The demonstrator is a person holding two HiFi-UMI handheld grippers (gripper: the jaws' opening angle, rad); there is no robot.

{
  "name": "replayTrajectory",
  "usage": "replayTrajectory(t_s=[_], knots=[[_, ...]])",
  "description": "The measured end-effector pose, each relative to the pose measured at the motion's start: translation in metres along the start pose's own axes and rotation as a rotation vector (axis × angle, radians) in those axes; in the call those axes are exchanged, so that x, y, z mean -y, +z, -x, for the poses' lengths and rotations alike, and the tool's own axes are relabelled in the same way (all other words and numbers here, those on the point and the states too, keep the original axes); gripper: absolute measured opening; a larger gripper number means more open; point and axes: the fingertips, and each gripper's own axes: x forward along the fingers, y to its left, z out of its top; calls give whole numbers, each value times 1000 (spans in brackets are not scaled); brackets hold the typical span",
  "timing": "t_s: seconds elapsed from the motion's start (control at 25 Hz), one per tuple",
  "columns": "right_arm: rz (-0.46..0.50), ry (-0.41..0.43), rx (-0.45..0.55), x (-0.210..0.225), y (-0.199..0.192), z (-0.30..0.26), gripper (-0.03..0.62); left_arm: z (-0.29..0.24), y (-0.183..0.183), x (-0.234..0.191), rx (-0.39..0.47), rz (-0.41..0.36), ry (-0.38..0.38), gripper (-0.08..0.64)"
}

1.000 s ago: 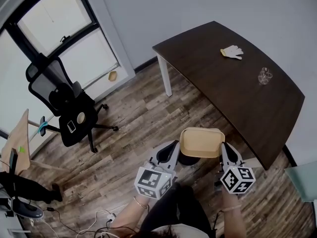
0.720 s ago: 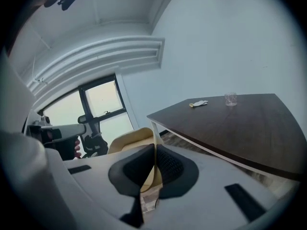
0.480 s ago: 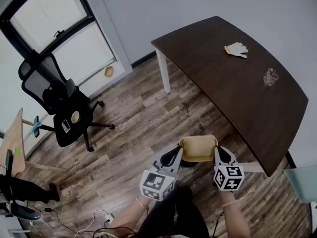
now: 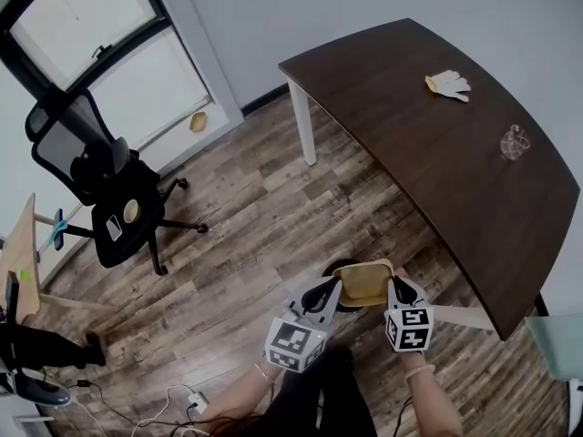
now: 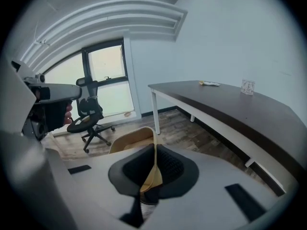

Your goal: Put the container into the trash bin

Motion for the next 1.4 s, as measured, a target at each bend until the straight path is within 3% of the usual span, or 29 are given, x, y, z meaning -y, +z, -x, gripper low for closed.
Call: replayTrajectory(t_s=[0.84, 1.08, 1.4], knots=[[165, 69, -180, -4, -146, -181, 35, -82, -184, -48, -50, 80, 7, 18], [167, 85, -206, -10, -176, -210, 41, -88, -213, -63, -49, 92, 23, 18], [141, 97, -214, -12, -178, -211, 66, -94, -210, -64, -50, 88, 25, 20]])
